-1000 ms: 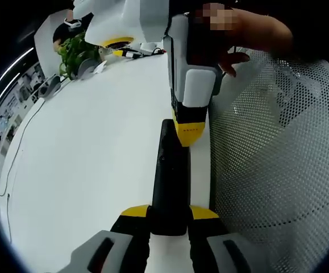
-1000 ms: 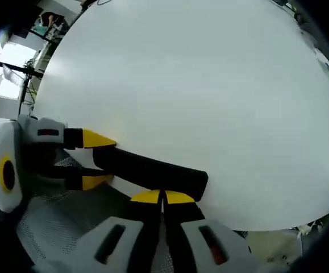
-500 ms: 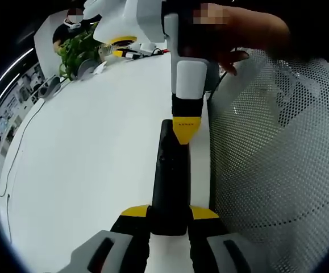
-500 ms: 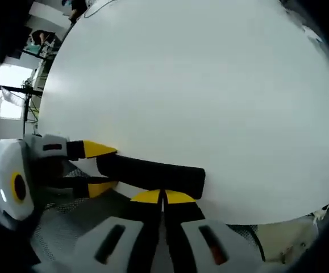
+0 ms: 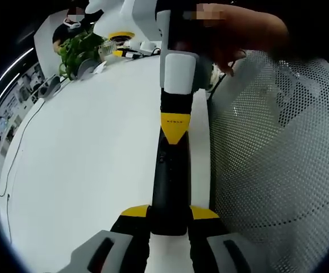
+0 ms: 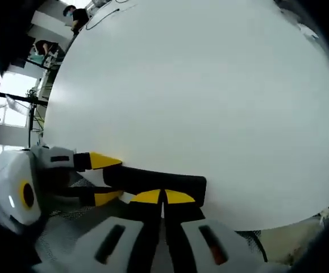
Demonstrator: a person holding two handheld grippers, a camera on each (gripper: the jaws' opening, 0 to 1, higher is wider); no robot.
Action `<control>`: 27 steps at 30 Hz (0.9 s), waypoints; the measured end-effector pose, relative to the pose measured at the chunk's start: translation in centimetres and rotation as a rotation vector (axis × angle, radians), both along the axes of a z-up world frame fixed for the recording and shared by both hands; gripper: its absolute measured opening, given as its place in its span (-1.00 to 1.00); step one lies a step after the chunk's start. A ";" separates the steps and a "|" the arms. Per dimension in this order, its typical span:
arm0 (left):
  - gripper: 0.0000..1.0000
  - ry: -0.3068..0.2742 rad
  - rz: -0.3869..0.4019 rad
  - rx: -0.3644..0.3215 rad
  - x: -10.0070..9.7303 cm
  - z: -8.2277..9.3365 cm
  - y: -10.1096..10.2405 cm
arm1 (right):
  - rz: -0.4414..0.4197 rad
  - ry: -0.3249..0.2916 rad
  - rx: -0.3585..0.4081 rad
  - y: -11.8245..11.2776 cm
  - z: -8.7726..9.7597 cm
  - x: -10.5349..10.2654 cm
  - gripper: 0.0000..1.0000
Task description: Press the specified remote control buttons in sequence, fully releasing each button before pressing the next.
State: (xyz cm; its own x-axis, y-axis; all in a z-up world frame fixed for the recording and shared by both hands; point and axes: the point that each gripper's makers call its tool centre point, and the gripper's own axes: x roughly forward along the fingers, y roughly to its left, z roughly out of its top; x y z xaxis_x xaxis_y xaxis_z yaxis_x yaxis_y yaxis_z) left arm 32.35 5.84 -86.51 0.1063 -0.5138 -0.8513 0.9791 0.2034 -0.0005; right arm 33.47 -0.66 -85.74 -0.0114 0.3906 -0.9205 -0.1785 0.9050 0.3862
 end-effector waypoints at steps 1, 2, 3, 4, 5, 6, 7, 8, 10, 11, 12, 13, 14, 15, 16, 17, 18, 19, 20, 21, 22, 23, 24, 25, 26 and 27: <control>-0.50 0.000 0.000 0.000 0.0 0.0 0.0 | 0.002 0.003 -0.003 -0.1 -0.1 0.0 -1.00; -0.50 0.000 0.000 0.000 0.0 0.0 0.0 | 0.004 0.003 -0.005 -0.1 -0.1 0.0 -1.00; -0.50 0.000 -0.001 0.000 0.0 0.0 0.0 | 0.006 0.001 -0.009 -0.1 -0.2 0.0 -1.00; -0.50 0.001 -0.001 0.000 0.0 0.0 0.0 | 0.007 0.001 -0.011 -0.2 -0.2 0.0 -1.00; -0.50 0.001 -0.002 0.000 0.0 0.0 0.0 | 0.007 0.003 -0.009 -0.1 -0.2 0.0 -1.00; -0.50 0.001 -0.002 0.001 0.0 0.0 0.0 | 0.008 0.004 -0.010 -0.1 -0.2 0.0 -1.00; -0.50 0.001 -0.002 0.001 0.0 0.0 0.0 | 0.009 0.004 -0.010 -0.1 -0.1 0.0 -1.00; -0.50 0.001 -0.002 0.001 0.0 0.0 0.0 | 0.010 0.004 -0.010 -0.1 -0.1 0.0 -1.00; -0.50 0.001 -0.004 0.001 0.0 0.0 0.0 | 0.013 0.005 -0.011 -0.1 -0.1 -0.1 -1.00; -0.50 0.001 -0.004 0.002 0.0 0.0 0.0 | 0.016 0.003 -0.013 -0.1 -0.2 -0.1 -1.00; -0.50 0.001 -0.006 0.002 0.0 0.0 0.0 | 0.021 0.001 -0.015 -0.1 -0.2 -0.1 -1.00; -0.50 0.001 -0.006 0.003 0.0 0.0 0.0 | 0.025 -0.001 -0.018 -0.1 -0.2 -0.1 -1.00; -0.50 0.001 -0.007 0.004 0.0 0.0 0.0 | 0.031 -0.004 -0.023 -0.1 -0.2 -0.1 -1.00; -0.50 0.001 -0.008 0.004 0.0 0.0 0.0 | 0.035 -0.006 -0.025 0.0 -0.1 -0.1 -1.00; -0.50 0.001 -0.008 0.004 0.0 0.0 0.0 | 0.041 -0.009 -0.030 0.0 -0.1 -0.1 -1.00; -0.50 0.001 -0.009 0.004 -0.1 0.0 0.0 | 0.046 -0.013 -0.033 0.0 -0.2 -0.1 -1.00; -0.50 0.001 -0.009 0.004 -0.1 0.0 0.0 | 0.053 -0.021 -0.039 0.0 -0.2 -0.2 -1.00; -0.50 0.001 -0.009 0.004 -0.1 0.0 0.0 | 0.056 -0.024 -0.041 0.0 -0.2 -0.2 -1.00; -0.50 0.001 -0.009 0.004 -0.1 0.0 -0.1 | 0.063 -0.033 -0.044 0.0 -0.2 -0.1 -1.00; -0.50 0.001 -0.009 0.004 -0.1 0.0 -0.1 | 0.076 -0.041 -0.048 0.0 -0.2 -0.2 -1.00; -0.50 0.001 -0.009 0.004 -0.1 0.0 -0.1 | 0.078 -0.043 -0.050 0.0 -0.3 -0.1 -1.00; -0.50 0.001 -0.008 0.003 -0.1 0.0 -0.1 | 0.077 -0.045 -0.053 0.0 -0.3 -0.1 -1.00; -0.50 0.002 -0.009 0.003 -0.1 0.0 -0.1 | 0.077 -0.047 -0.055 0.0 -0.3 -0.1 -1.00; -0.50 0.001 -0.009 0.002 -0.1 0.0 -0.1 | 0.079 -0.049 -0.057 0.0 -0.3 -0.1 -1.00; -0.50 0.002 -0.009 0.001 -0.1 0.0 -0.1 | 0.079 -0.051 -0.058 -0.1 -0.3 -0.1 -1.00; -0.50 0.002 -0.009 0.001 -0.1 0.0 0.0 | 0.075 -0.051 -0.057 0.0 -0.3 -0.1 -1.00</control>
